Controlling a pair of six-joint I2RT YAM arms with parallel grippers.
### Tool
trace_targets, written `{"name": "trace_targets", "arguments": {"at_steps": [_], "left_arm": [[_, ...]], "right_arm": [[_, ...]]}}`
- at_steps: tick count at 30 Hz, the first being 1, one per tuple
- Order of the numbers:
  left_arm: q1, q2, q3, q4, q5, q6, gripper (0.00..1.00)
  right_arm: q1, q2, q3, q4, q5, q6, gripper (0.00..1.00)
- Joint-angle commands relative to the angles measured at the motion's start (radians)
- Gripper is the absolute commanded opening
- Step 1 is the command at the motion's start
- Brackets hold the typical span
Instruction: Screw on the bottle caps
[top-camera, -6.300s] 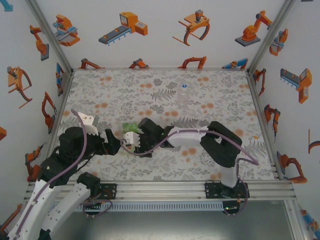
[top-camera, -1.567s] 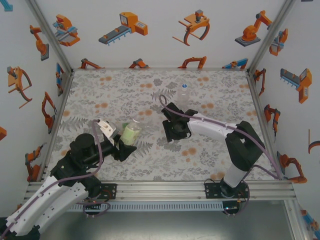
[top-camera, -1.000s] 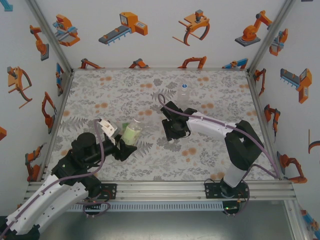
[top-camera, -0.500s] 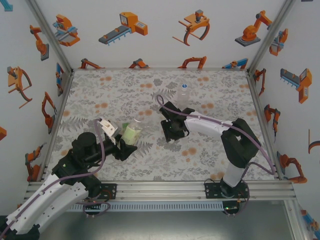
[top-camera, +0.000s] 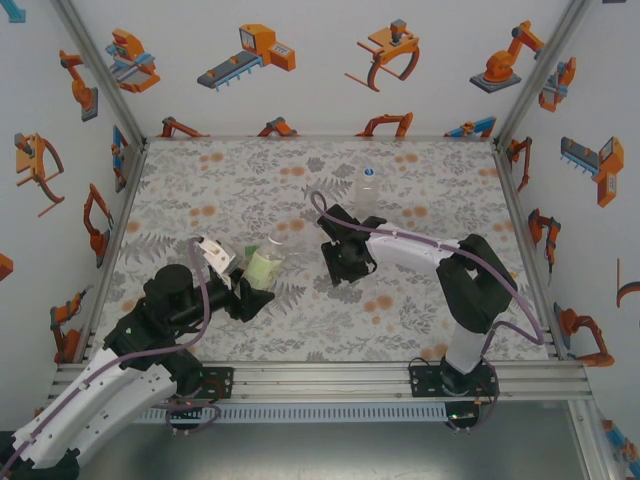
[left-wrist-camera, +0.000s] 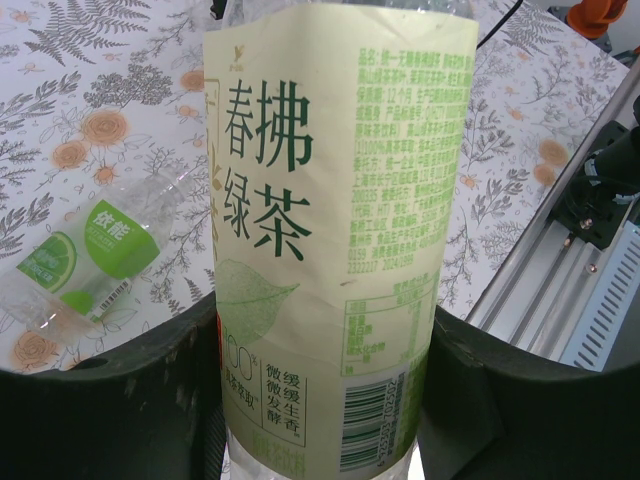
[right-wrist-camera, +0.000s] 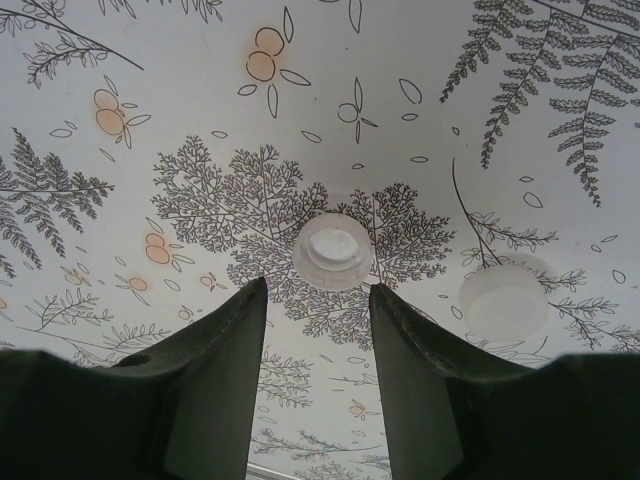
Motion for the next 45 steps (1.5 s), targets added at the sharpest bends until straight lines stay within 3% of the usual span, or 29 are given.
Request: {"name": "trace_targets", "arguments": {"at_steps": [1,45], "left_arm": [[0.007,-0.001,0.004,0.024,0.0,-0.019,0.0],[0.006,0.032,0.013,0.032,-0.016,-0.013,0.0]], "right_arm": [[-0.003,0.014,0.034,0.006,0.004,-0.008,0.45],[-0.004,0.035,0.09,-0.029,0.041,-0.049,0.43]]}}
